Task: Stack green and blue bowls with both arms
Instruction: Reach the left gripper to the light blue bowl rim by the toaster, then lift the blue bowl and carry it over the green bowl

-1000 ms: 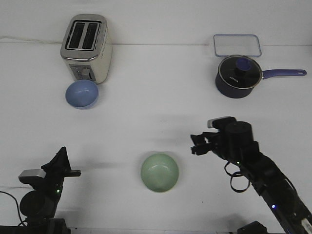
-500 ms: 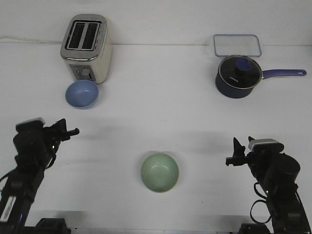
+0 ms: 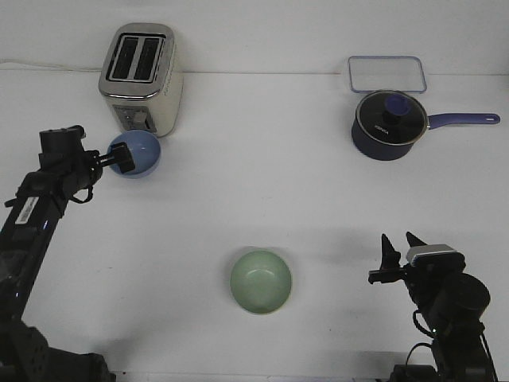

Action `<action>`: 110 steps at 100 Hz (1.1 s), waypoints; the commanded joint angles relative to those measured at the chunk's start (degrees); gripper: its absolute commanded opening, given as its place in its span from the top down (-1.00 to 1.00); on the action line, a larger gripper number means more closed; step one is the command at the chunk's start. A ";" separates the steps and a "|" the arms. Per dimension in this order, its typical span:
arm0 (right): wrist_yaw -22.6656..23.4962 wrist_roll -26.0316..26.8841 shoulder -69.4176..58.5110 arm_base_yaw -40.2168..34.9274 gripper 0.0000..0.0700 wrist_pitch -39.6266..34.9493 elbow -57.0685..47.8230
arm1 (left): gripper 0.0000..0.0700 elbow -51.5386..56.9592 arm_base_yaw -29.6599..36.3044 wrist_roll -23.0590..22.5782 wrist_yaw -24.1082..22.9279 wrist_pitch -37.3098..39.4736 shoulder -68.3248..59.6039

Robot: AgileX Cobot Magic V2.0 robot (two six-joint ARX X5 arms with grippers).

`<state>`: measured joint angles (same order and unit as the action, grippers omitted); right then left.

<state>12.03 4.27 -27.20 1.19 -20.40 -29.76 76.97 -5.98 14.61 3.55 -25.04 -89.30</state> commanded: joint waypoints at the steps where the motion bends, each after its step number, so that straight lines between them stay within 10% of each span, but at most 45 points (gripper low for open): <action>1: 0.39 0.00 -0.15 0.00 -0.02 0.77 -0.63 | -0.82 3.04 -0.76 -0.55 1.18 -0.81 -3.96; 54: 1.64 0.00 -0.17 0.00 -0.02 0.81 -0.63 | -0.80 9.11 -3.39 -0.59 1.75 4.72 -22.99; 64: 1.62 -0.02 -0.20 0.00 -0.02 0.66 -0.63 | -0.37 9.11 -3.39 -0.44 3.15 5.81 -23.96; 77: 1.64 0.00 -0.22 0.00 -0.02 0.66 -0.63 | 1.00 9.11 -3.37 -0.63 3.15 6.01 -24.11; 110: 1.60 -0.02 -0.24 0.00 -0.02 0.68 -0.63 | 0.96 9.51 -3.63 -0.66 10.71 4.00 -22.08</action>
<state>13.47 4.27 -27.20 1.19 -20.29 -29.76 84.90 -9.28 14.50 12.36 -20.18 -112.01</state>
